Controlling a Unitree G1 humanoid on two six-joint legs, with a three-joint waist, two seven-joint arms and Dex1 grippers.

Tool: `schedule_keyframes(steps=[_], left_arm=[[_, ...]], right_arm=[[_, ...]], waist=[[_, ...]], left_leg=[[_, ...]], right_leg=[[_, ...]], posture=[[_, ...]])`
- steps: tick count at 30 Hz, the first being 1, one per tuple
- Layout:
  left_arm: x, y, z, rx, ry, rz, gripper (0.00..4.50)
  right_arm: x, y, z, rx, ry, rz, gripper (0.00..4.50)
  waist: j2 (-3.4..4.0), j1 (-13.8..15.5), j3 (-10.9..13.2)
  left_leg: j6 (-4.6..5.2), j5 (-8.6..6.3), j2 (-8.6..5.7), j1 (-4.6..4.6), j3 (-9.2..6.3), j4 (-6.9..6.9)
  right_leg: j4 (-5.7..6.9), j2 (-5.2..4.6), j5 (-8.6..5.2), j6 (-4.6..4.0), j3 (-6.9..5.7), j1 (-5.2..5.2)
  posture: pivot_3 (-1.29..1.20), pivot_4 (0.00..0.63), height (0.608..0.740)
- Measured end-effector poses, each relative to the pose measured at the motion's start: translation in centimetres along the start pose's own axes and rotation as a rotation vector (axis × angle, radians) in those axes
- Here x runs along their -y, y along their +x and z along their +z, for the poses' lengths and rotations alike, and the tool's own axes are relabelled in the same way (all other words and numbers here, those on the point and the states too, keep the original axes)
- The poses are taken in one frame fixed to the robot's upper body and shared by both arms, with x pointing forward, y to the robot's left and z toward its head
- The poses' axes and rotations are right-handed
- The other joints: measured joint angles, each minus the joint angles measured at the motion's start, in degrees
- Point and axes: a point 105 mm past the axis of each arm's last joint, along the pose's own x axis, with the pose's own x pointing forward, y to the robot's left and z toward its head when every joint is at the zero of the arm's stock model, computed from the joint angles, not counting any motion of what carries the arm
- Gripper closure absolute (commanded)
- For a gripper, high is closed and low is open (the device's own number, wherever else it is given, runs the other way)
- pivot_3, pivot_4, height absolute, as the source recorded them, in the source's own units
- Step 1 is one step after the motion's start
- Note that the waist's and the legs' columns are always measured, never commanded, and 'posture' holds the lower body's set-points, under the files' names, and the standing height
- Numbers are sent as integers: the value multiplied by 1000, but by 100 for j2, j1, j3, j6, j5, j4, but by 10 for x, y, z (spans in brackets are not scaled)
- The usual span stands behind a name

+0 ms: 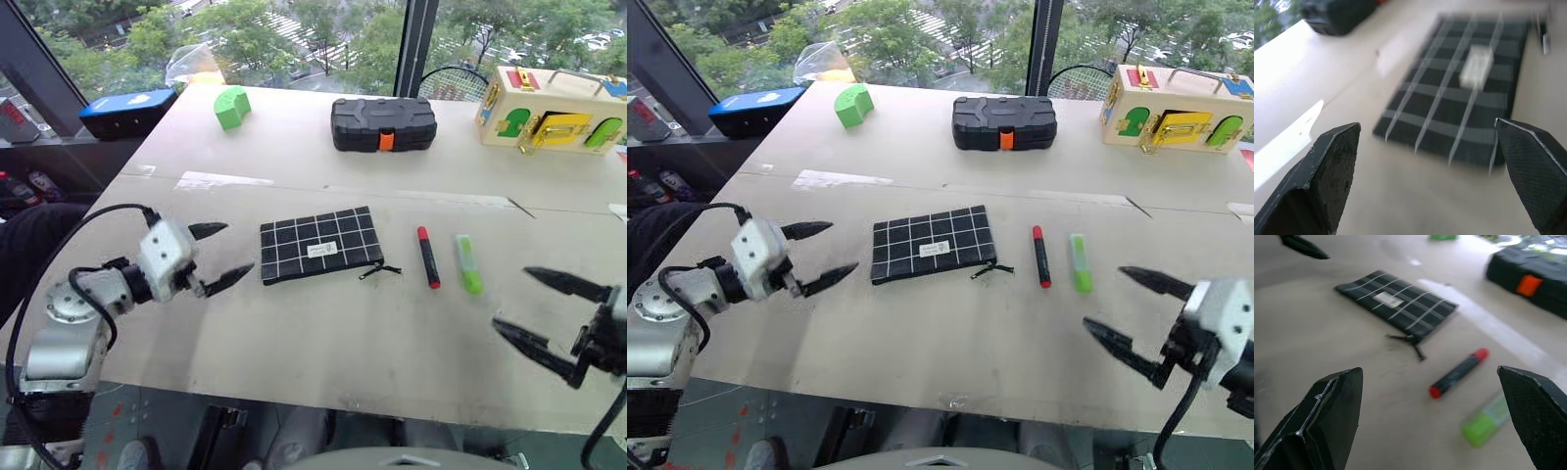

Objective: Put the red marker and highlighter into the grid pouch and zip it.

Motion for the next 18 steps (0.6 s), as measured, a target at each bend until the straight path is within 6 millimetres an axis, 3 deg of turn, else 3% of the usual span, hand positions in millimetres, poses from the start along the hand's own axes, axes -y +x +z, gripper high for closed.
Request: schedule_keyframes(steps=[7, 18], left_arm=[[8, 3, -21, -12, 251, -63, 22], [10, 53, -12, 48, 491, -44, 22]], right_arm=[[-17, -6, -7, -7, 7, 25, 0], [-35, -13, -17, -1, 31, 9, 0]], waist=[[-3, 101, 2], [16, 86, -8]], left_leg=[[18, -11, -17, 0, -27, 33], [17, -11, -30, 11, -38, 50]], right_leg=[[3, -5, 2, 5, -12, 20], [10, -3, 5, 15, -23, 41]], posture=[[0, 150, 740], [0, 150, 740]])
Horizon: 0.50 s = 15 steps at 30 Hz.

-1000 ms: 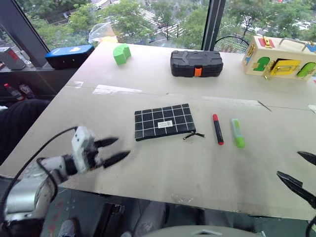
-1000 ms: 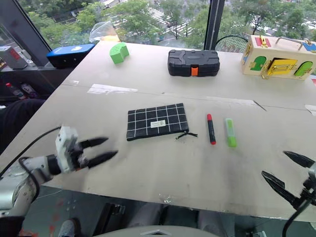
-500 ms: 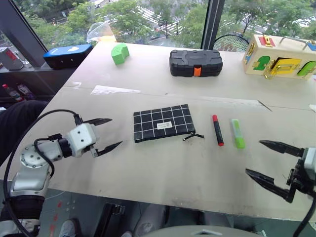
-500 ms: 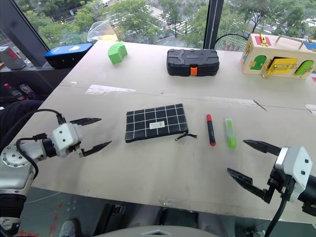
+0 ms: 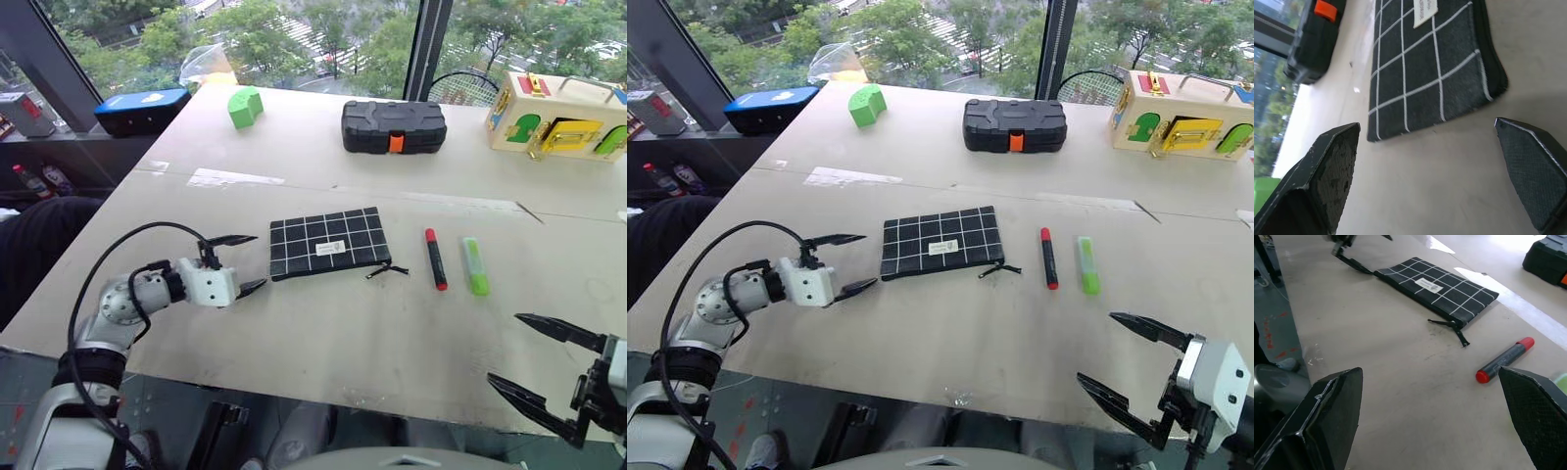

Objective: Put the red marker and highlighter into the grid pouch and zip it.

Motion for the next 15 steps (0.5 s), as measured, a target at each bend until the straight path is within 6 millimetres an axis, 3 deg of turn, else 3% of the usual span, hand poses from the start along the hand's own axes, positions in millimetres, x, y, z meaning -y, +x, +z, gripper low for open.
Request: schedule_keyframes(steps=[1, 4, 9, 11, 12, 15], left_arm=[[-2, 8, 1, 3, 20, 8, 22], [-4, 28, 5, 14, 54, 6, 825], [2, 52, 11, 43, 80, -57, 3342], [-5, 55, 13, 51, 97, -62, 4188], [-7, 57, 14, 57, 107, -69, 4457], [-7, 61, 17, 77, 88, -69, 4457]], right_arm=[[-1, 1, 2, 5, -8, 0, 0], [-4, 7, 9, 25, -24, 4, 0], [-5, 14, 15, 47, -23, -7, 0], [-6, 18, 18, 54, -22, -3, 0], [-7, 21, 20, 65, -19, 0, 0], [-4, 28, 21, 75, -12, -25, 0]], waist=[[9, 13, -5], [22, 55, -12], [14, 36, -17], [17, 39, -19], [24, 40, -22], [30, 44, -28]], left_leg=[[0, 0, -4, 0, -2, 5], [0, 0, -23, -1, -1, 26], [1, 0, -29, -2, -6, 44], [1, 0, -29, -1, -8, 44], [1, 0, -30, -1, -8, 46], [3, -1, -36, -2, -10, 50]], right_leg=[[1, 0, 1, 3, -2, 3], [9, -1, 2, 8, -21, 15], [42, -8, -8, 23, -22, 13], [47, -12, -12, 28, -23, 14], [50, -15, -13, 31, -23, 14], [59, -25, -21, 42, -22, 14]], posture=[[0, 150, 740], [0, 150, 740], [0, 150, 740], [0, 150, 740], [0, 150, 740], [0, 150, 740]])
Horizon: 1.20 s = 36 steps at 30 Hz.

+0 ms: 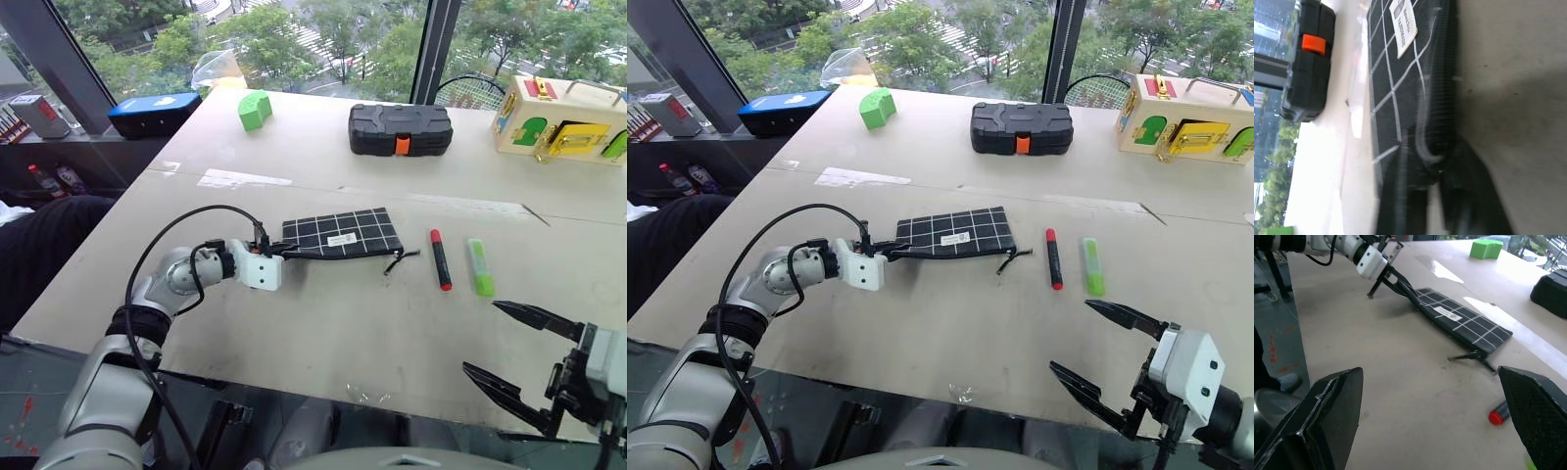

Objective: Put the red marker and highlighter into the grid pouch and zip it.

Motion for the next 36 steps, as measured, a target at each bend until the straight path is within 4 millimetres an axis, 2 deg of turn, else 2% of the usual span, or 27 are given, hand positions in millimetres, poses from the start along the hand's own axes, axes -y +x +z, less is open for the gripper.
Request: schedule_keyframes(steps=[3, 5, 7, 9, 11, 14, 19, 24, 27, 30, 34, 35, 36], left_arm=[[-4, 8, 5, 36, -83, 41, 4457], [-6, 20, 19, 99, -126, 60, 4457], [-12, 22, 25, 124, -147, 66, 4457], [-22, 23, 30, 138, -149, 79, 4457], [-34, 26, 40, 164, -139, 100, 4457], [-40, 29, 46, 172, -153, 114, 4457], [-38, 32, 51, 149, -196, 112, 4457], [-36, 34, 58, 144, -231, 117, 4457], [-36, 34, 61, 144, -235, 120, 4500], [-36, 34, 60, 135, -248, 125, 4500], [-38, 35, 62, 135, -251, 139, 4500], [-39, 35, 62, 135, -252, 141, 4500], [-39, 35, 62, 135, -253, 143, 4500]], right_arm=[[9, 16, 4, 24, -11, -66, 0], [18, 28, 8, 36, -35, -131, 0], [31, 46, 6, 4, -19, -205, 0], [43, 61, 3, -37, 1, -250, 0], [59, 80, -3, -67, 118, -311, 0], [71, 98, -21, -154, 288, -378, 0], [76, 102, -33, -231, 444, -435, 0], [76, 106, -31, -218, 543, -440, 0], [80, 109, -33, -228, 561, -460, 821], [84, 108, -40, -249, 585, -491, 2313], [88, 108, -40, -241, 584, -507, 4167], [89, 107, -40, -233, 579, -513, 4464], [91, 107, -39, -229, 569, -517, 4464]], waist=[[-4, 4, 1], [-27, -25, 13], [-58, -86, 17], [-58, -180, 19], [-59, -211, 18], [-57, -200, 19], [-52, -192, 21], [-39, -217, 30], [-38, -223, 29], [-38, -227, 29], [-38, -242, 29], [-38, -249, 29], [-37, -255, 30]], left_leg=[[1, 0, -4, -6, -8, 9], [1, 0, -4, -15, -14, 17], [-2, 1, 1, -15, -21, 17], [-3, 2, 0, -14, -31, 15], [-4, 2, 4, -13, -35, 10], [-29, 16, 4, -18, -47, 6], [-27, 15, -3, -19, -53, 6], [-26, 14, -3, -15, -44, 5], [-26, 14, -4, -14, -41, 5], [-27, 15, -5, -15, -38, 6], [-28, 15, -4, -15, -34, 4], [-28, 14, -4, -15, -33, 4], [-28, 14, -4, -15, -32, 4]], right_leg=[[4, -3, 0, 0, -3, -1], [13, -3, 0, 0, -3, -11], [20, 11, 1, -3, -4, -18], [21, 13, 0, -4, -4, -20], [21, 16, 0, -7, -4, -18], [20, 16, -1, -10, -12, -22], [22, 1, 0, -10, -14, -26], [19, 2, 0, -10, -17, -28], [20, 3, 0, -10, -16, -28], [22, 3, 0, -10, -16, -34], [22, 3, 0, -10, -17, -36], [22, 3, 0, -10, -16, -36], [22, 3, 0, -10, -16, -36]], posture=[[0, 150, 740], [0, 150, 740], [0, 150, 740], [0, 150, 740], [0, 150, 740], [0, 150, 740], [0, 150, 740], [0, 150, 740], [0, 150, 740], [0, 150, 740], [0, 150, 740], [0, 150, 740], [0, 150, 740]])
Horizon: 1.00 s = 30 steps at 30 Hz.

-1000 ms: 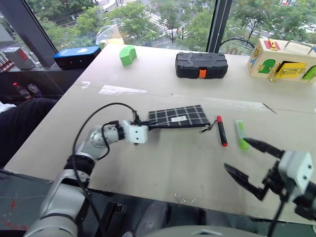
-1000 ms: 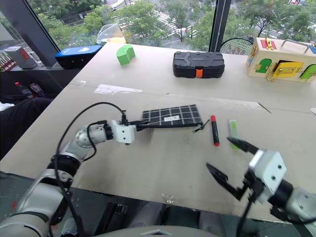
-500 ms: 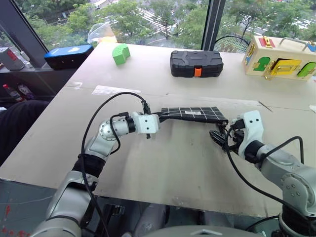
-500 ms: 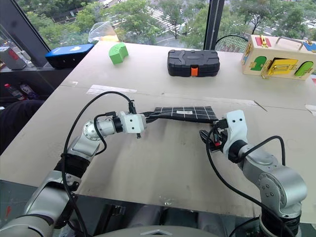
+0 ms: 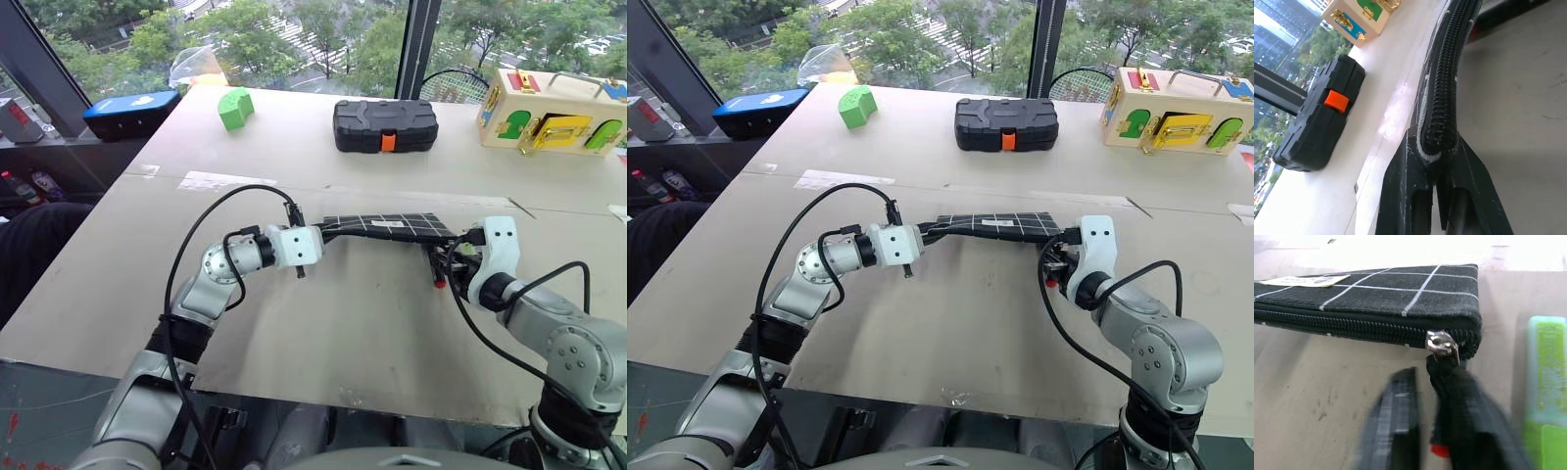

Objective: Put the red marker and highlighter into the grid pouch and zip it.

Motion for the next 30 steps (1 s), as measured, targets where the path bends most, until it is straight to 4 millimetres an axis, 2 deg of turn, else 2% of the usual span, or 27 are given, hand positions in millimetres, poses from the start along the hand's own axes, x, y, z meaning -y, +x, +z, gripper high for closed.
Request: schedule_keyframes(steps=[11, 13, 15, 16, 19, 26, 30], left_arm=[[3, 1, -1, 6, -37, 24, 4500], [3, 1, -2, -1, -49, 28, 4500], [2, 2, -3, -5, -59, 34, 4500], [2, 2, -3, -8, -63, 35, 4500], [1, 3, -2, -6, -71, 40, 4500], [-4, 3, -3, -17, -83, 60, 4500], [-7, 4, 3, 0, -73, 64, 4500]], right_arm=[[0, -3, 7, 55, -18, 2, 4464], [4, -4, 6, 44, -35, -13, 3944], [8, -6, 2, 29, -40, -30, 3214], [9, -6, 1, 24, -39, -35, 2643], [15, -7, -2, 22, -38, -74, 1289], [12, -1, 5, 82, -17, -90, 1289], [9, 7, 14, 122, -18, -86, 1289]], waist=[[0, -75, 0], [0, -72, 0], [0, -70, 0], [0, -75, 0], [1, -78, 1], [1, -78, 1], [3, -76, 2]], left_leg=[[1, -1, 2, 0, -1, 0], [1, -1, 2, 0, 0, 0], [1, -1, 1, 0, -2, 0], [1, -1, 1, 0, -1, -1], [1, -1, 1, 0, 0, -1], [0, 0, 2, 1, 1, -1], [0, 0, 2, 1, 0, -1]], right_leg=[[0, 0, 0, 0, 0, 0], [-1, 0, 0, 0, 0, 0], [-1, 0, 0, 0, -2, 0], [-1, 0, 0, 0, -1, 0], [-1, 0, 0, 0, 0, 0], [-2, 0, 0, 0, -1, 0], [-2, 0, 0, 0, -1, 0]], posture=[[0, 150, 740], [0, 150, 740], [0, 150, 740], [0, 150, 740], [0, 150, 740], [0, 150, 740], [0, 150, 740]])
